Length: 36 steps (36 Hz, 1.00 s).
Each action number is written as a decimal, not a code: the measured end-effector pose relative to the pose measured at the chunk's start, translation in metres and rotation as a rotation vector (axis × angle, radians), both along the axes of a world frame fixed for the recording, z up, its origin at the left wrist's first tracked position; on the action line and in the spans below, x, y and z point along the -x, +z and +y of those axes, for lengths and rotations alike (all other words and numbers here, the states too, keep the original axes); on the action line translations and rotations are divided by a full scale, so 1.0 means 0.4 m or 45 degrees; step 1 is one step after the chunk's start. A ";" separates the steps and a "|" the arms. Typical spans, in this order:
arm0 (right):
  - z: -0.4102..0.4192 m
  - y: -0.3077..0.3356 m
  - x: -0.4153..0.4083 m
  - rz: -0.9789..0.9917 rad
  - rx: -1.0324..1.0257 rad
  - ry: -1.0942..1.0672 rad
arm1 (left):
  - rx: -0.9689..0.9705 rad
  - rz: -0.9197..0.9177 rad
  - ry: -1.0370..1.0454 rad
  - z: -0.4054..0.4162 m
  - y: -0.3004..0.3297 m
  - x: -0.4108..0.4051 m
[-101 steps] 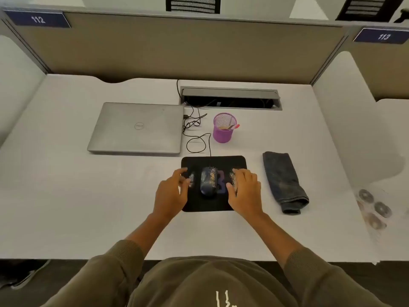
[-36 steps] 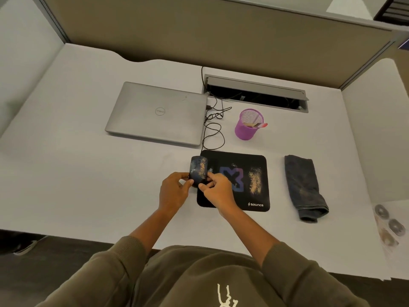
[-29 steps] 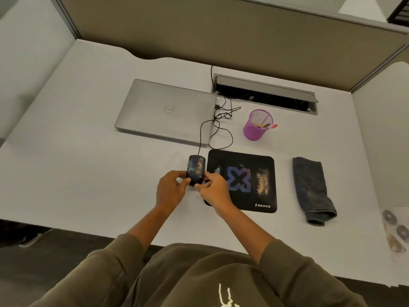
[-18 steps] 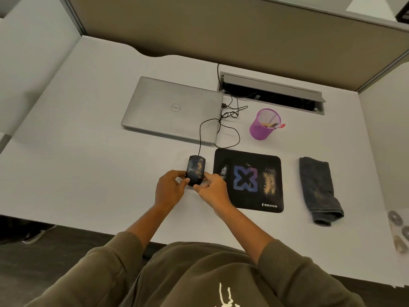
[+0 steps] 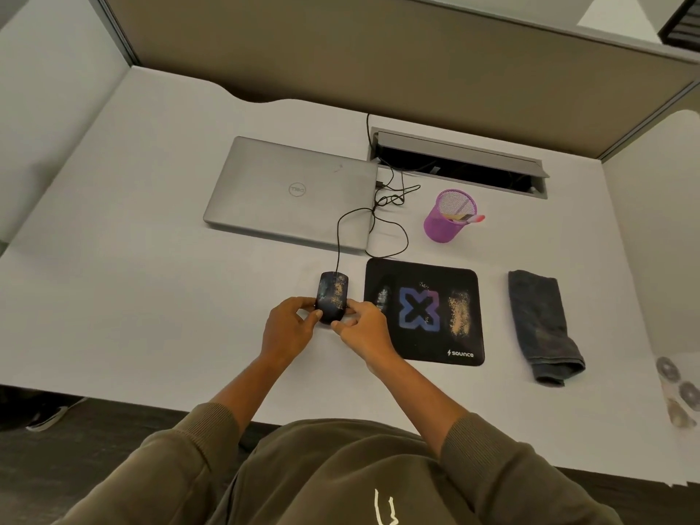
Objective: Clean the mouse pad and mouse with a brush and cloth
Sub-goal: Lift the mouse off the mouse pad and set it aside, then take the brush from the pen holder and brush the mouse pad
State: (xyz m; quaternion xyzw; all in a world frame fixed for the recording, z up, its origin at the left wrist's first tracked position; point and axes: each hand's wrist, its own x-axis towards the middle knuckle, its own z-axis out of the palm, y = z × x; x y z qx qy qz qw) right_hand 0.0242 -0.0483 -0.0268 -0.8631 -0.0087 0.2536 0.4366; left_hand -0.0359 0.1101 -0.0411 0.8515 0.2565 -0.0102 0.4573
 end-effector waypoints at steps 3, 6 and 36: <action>-0.007 -0.001 -0.009 0.019 0.002 0.015 | 0.014 0.001 0.015 -0.002 0.003 0.000; -0.017 -0.001 -0.019 0.043 0.021 -0.002 | 0.006 -0.009 0.068 0.000 0.008 0.002; -0.392 0.263 -0.526 -0.887 0.656 0.297 | -0.216 -0.292 -0.565 -0.289 0.184 -0.333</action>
